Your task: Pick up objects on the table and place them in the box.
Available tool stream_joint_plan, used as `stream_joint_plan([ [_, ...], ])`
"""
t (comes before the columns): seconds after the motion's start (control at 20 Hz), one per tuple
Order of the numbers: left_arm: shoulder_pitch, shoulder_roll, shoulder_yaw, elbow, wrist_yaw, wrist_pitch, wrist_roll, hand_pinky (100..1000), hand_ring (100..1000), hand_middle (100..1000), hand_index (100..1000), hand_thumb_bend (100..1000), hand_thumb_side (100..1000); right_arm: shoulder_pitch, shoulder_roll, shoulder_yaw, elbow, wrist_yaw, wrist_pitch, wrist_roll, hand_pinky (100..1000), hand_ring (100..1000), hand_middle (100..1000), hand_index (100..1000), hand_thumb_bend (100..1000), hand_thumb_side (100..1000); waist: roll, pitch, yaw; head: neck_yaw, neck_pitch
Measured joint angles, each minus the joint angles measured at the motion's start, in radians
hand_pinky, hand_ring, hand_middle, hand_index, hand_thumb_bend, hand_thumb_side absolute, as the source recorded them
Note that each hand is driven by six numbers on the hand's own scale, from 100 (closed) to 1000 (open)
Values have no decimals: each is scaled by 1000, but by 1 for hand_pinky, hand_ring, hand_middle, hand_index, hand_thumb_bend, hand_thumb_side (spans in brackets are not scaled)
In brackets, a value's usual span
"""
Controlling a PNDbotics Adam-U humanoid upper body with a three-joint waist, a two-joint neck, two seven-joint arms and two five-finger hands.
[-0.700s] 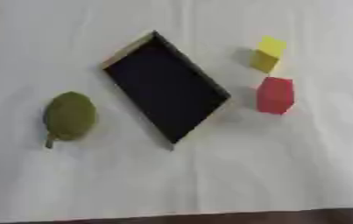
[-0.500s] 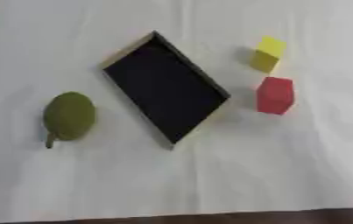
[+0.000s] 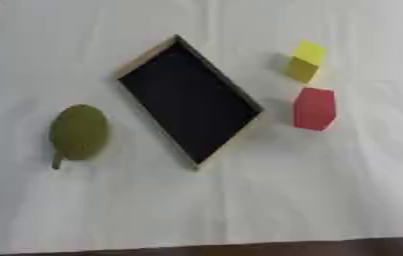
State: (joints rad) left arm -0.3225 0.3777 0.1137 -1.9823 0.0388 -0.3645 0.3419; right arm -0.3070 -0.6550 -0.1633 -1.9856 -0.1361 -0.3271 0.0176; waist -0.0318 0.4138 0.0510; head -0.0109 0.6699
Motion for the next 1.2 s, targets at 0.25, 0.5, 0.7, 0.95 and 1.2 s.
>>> stream_joint_plan([
  [0.25, 7, 1, 0, 0, -1, 2, -2, 715, 718, 756, 815, 233, 507, 29, -200, 24, 0, 171, 4, 6, 884, 759, 665, 786, 100, 112, -9, -9, -6, 3, 6],
  [0.5, 9, 1, -2, 0, -1, 6, -6, 716, 718, 756, 815, 231, 508, 71, -358, 82, 0, 314, 26, -12, 881, 770, 688, 799, 100, 149, -14, -13, -6, 4, 6],
  [0.7, 9, 2, -7, 0, 1, 8, -11, 716, 718, 757, 815, 230, 509, 98, -434, 131, 0, 365, 49, 1, 883, 776, 703, 809, 100, 245, -14, -13, -2, 4, 6],
  [0.95, 9, 2, -13, 0, 5, 10, -18, 715, 718, 756, 814, 229, 509, 112, -478, 180, -1, 382, 58, 51, 886, 778, 709, 814, 100, 327, -19, -16, -1, 0, 6],
  [1.2, 9, 2, -13, 0, 6, 9, -22, 716, 718, 757, 815, 226, 510, 125, -495, 208, -1, 385, 59, 97, 889, 780, 712, 816, 100, 393, -19, -17, 0, 0, 6],
])
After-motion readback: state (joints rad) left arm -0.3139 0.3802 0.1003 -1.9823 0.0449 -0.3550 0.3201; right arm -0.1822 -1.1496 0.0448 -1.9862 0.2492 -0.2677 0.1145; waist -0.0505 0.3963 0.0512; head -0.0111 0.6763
